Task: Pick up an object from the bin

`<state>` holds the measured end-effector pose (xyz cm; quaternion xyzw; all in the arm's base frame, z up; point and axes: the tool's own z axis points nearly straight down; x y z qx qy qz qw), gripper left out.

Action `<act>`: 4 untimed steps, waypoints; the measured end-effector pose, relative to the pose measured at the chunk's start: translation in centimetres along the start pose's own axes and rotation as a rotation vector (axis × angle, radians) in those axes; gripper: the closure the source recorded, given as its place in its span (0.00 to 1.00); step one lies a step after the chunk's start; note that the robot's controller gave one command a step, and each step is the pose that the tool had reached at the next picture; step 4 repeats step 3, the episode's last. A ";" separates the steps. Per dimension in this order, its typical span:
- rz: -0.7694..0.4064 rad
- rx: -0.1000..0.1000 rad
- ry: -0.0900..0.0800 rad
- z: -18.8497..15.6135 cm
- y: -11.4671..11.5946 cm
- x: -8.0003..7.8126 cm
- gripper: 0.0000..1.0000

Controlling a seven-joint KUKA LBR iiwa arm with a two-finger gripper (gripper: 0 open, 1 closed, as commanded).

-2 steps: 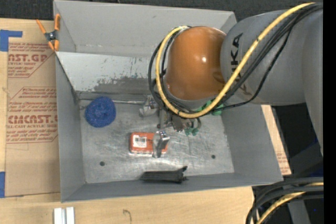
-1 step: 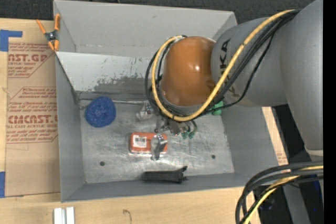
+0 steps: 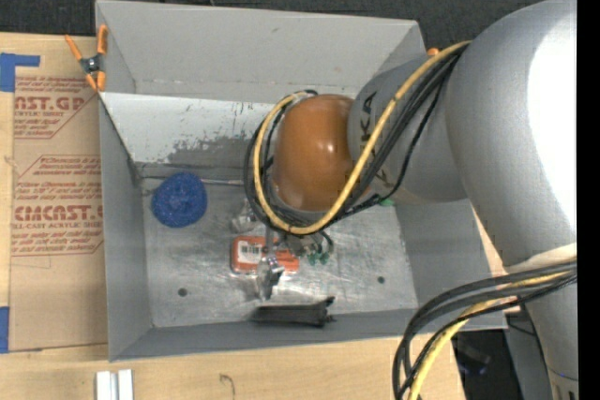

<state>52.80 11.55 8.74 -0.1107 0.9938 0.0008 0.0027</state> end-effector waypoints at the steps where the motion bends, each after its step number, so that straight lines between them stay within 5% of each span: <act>1: 0.070 -0.003 -0.007 1.4 -1.7 1.4 1.00; 2: 0.070 -0.003 -0.007 1.4 -1.7 1.4 1.00; 3: 0.018 0.001 0.004 -11.4 -6.1 0.6 1.00; 4: 0.018 0.001 0.004 -11.4 -6.1 0.6 1.00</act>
Offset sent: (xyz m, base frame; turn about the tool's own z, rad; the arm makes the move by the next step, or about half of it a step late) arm 0.0000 0.0000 0.0000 0.0000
